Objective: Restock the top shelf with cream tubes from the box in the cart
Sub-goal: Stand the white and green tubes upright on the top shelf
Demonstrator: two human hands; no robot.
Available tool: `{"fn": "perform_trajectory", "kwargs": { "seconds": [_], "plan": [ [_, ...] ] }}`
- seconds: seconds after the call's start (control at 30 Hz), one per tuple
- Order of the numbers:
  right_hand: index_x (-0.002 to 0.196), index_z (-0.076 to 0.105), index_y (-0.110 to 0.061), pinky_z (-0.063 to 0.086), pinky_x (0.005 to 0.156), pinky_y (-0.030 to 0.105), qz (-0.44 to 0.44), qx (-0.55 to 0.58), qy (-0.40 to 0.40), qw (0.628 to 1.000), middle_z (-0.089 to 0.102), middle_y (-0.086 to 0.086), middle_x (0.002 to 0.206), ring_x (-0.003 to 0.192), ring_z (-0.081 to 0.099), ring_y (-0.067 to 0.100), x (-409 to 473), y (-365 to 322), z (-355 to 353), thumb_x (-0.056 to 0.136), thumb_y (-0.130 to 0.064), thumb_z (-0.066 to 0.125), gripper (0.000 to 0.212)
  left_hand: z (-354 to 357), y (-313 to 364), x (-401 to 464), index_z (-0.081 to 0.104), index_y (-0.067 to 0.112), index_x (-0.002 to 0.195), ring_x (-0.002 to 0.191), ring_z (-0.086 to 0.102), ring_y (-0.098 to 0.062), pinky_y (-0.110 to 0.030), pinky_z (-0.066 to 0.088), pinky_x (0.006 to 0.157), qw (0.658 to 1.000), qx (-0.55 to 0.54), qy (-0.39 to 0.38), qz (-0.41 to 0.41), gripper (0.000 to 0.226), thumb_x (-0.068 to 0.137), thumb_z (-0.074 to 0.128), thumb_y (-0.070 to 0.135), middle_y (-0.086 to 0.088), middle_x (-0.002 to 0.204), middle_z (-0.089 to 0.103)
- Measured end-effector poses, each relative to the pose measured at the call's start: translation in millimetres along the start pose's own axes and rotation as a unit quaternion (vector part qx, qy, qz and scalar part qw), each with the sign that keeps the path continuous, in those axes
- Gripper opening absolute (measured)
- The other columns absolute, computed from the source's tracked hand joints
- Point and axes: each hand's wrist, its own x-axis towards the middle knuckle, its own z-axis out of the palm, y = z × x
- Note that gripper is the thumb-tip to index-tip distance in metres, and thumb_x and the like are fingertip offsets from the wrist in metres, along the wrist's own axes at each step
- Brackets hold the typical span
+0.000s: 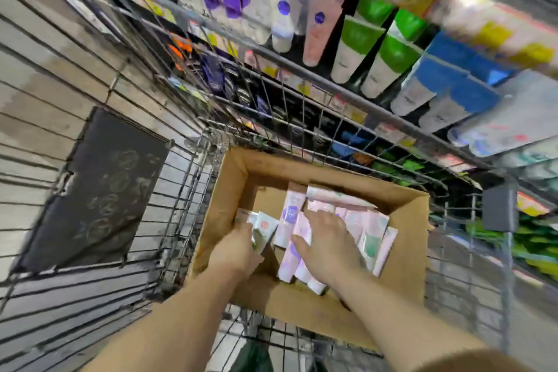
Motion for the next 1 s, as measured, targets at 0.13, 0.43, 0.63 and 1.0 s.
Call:
{"fn": "perform_trajectory", "kwargs": {
  "seconds": [0.13,0.43,0.63,1.0],
  "plan": [
    [0.148,0.033,-0.03,0.032,0.111,0.043,0.001,0.0,-0.003,1.0,0.034,-0.001,0.153,0.141,0.026,0.024,20.2,9.4,24.4,0.094,-0.052,0.045,0.059,24.7,2.2,20.4,0.059,0.022,0.107,0.097,0.063,-0.022,-0.033,0.053,0.079,0.999,0.019,0.027,-0.015,0.039,0.079,0.069,0.047,0.0,0.105,0.065],
    [0.146,0.035,-0.029,0.033,0.111,0.043,-0.005,-0.004,-0.008,1.0,0.039,-0.002,0.15,0.139,0.03,0.023,20.6,5.1,27.8,0.093,-0.049,0.05,0.058,14.7,8.3,17.9,0.061,0.019,0.1,0.094,0.065,-0.019,-0.029,0.052,0.079,0.985,-0.153,0.056,-0.058,0.041,0.072,0.077,0.044,0.005,0.094,0.066],
    [0.121,0.047,-0.04,0.054,0.085,0.043,0.017,0.154,-0.08,0.985,0.065,-0.005,0.113,0.097,0.062,0.02,12.3,-23.7,18.5,0.073,-0.04,0.068,0.052,-33.3,33.0,-9.9,0.063,0.031,0.095,0.088,0.067,-0.013,-0.038,0.057,0.082,0.932,-0.353,0.056,0.062,0.033,0.07,0.084,0.028,0.007,0.093,0.069],
    [0.099,0.054,-0.029,0.055,0.081,0.038,0.081,0.277,-0.029,0.957,0.07,-0.005,0.102,0.092,0.066,0.017,26.5,8.6,5.1,0.08,-0.026,0.075,0.028,11.1,-5.2,13.7,0.043,0.016,0.135,0.116,0.055,-0.031,-0.036,0.044,0.095,0.98,-0.152,0.052,-0.116,0.053,0.088,0.062,0.032,-0.009,0.128,0.055]
  ]
}}
